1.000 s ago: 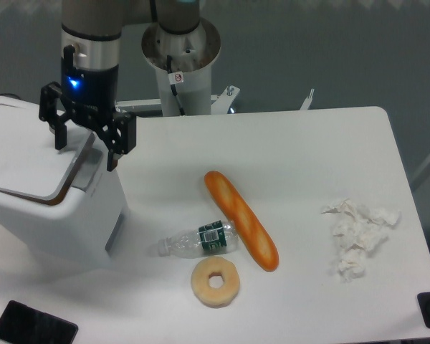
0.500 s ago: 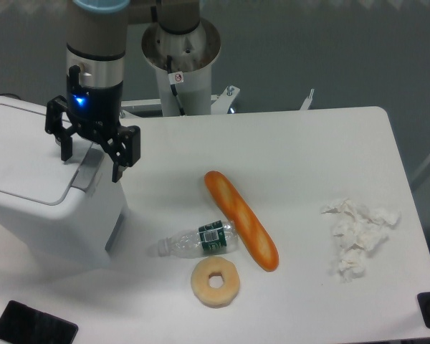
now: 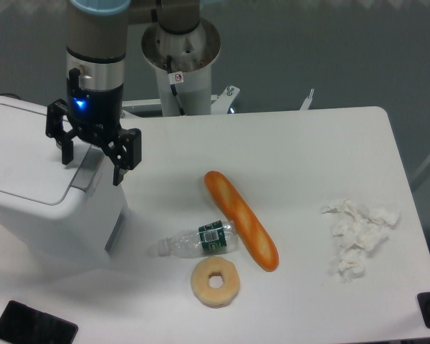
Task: Close the trash can
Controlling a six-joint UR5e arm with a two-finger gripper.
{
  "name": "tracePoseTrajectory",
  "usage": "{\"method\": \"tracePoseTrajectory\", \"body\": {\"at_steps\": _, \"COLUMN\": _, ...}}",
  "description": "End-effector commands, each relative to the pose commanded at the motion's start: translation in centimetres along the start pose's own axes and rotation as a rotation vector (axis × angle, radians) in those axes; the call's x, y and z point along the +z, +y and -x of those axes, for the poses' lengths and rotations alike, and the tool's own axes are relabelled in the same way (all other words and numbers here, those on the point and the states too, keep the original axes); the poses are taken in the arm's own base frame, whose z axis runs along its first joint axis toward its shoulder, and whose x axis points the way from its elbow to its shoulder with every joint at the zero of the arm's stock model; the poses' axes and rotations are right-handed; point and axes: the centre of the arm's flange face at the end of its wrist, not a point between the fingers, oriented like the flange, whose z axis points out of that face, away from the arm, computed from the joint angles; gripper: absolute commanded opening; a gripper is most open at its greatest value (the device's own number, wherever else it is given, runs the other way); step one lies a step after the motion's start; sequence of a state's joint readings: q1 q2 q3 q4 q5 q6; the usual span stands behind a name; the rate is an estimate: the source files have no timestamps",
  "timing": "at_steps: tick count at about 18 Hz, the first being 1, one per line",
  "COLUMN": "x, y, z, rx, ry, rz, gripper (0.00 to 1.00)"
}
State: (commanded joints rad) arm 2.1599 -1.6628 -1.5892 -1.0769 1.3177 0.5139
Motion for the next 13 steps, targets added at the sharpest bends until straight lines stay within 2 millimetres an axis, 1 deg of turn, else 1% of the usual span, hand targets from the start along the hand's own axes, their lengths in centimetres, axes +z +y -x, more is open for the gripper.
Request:
{"method": "tracePoseTrajectory", "body": {"at_steps": 2, "x": 0.4, "y": -0.1, "z": 0.2, "rx": -0.001, "ry": 0.002, "rz": 0.004, "gripper": 1.0}}
{"method": "tracePoseTrajectory", "body": {"at_steps": 5, "x": 0.3, "y": -0.2, "z": 0.3, "rx": -0.002, "ry": 0.001, "rz": 0.003, "gripper": 1.0}}
{"method": "tracePoseTrajectory", "body": {"at_steps": 7, "x": -0.3, "y": -0.2, "z": 0.1, "rx": -0.001, "ry": -0.004, "rz": -0.005, "gripper": 1.0}}
{"method": "tracePoseTrajectory", "body": {"at_steps": 9, "x": -1.5, "y": -0.7, "z": 0.3, "rx": -0.007, "ry": -0.014, "rz": -0.026, "gripper": 1.0}}
{"method": "tracePoseTrajectory", "body": {"at_steps": 11, "x": -3.5, "y": -1.0, "z": 0.5, "rx": -0.009, "ry": -0.032, "rz": -0.052, "gripper": 1.0}}
{"method": "tracePoseTrajectory", "body": {"at_steps": 12, "x": -4.5, "y": -0.7, "z": 1.3, "rx": -0.021, "ry": -0.051, "rz": -0.06, "gripper": 1.0}}
{"method": "tracePoseTrajectory", "body": {"at_steps": 13, "x": -5.3, "y": 0.0, "z": 2.5, "rx": -0.045, "ry": -0.068, "rz": -0.066, "gripper": 1.0}}
